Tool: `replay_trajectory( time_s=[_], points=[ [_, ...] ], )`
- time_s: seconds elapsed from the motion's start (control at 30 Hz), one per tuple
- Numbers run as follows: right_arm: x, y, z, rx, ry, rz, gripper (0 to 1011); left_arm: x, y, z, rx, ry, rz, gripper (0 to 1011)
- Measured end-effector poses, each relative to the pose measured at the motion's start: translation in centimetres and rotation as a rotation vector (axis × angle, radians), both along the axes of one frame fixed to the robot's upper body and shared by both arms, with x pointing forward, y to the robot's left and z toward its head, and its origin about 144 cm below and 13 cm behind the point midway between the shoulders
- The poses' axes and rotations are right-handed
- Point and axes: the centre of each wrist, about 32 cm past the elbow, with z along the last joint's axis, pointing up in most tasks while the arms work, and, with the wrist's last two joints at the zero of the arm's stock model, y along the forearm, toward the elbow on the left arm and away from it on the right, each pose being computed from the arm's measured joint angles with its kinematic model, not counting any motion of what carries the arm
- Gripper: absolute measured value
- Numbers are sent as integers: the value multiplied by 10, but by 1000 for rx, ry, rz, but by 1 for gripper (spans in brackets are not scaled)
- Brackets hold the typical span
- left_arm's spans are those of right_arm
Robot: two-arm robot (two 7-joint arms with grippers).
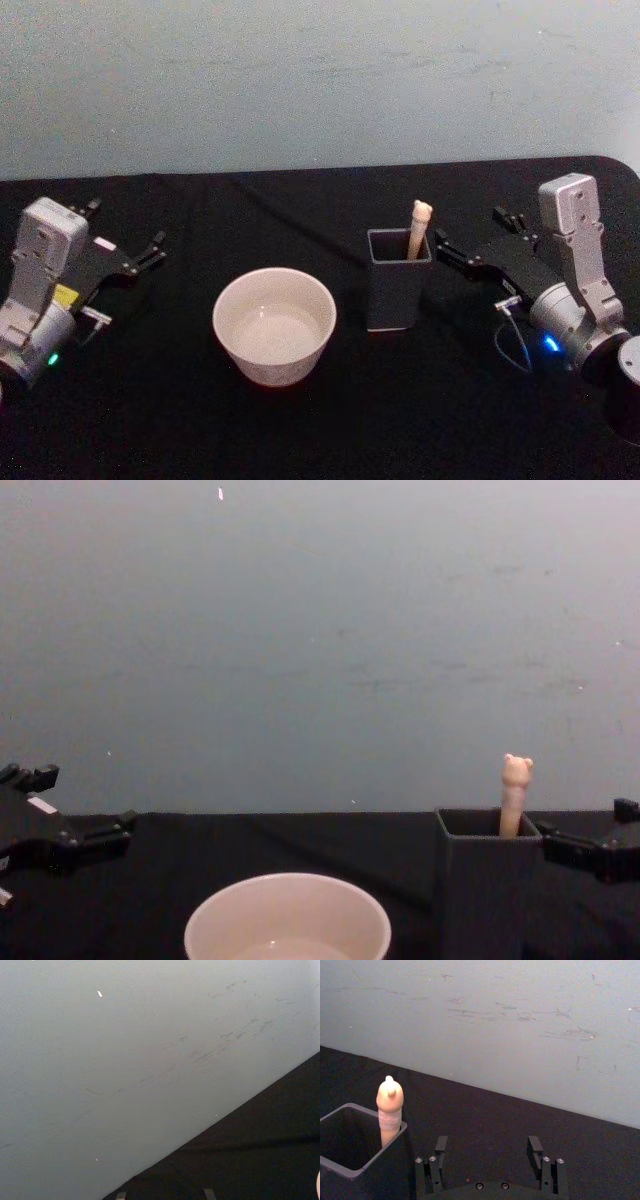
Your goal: Pick up the stirring spoon with one hand, stir inside the cup, then place it back in its original position.
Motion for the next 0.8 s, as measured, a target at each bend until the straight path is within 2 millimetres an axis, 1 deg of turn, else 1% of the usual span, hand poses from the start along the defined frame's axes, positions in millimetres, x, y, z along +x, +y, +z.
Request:
replay_trajectory(
  time_s=[0.8],
  points=[
    [0, 0, 0, 0, -3, -1, 1002, 0, 0, 0, 0, 0, 0, 1001]
  ],
)
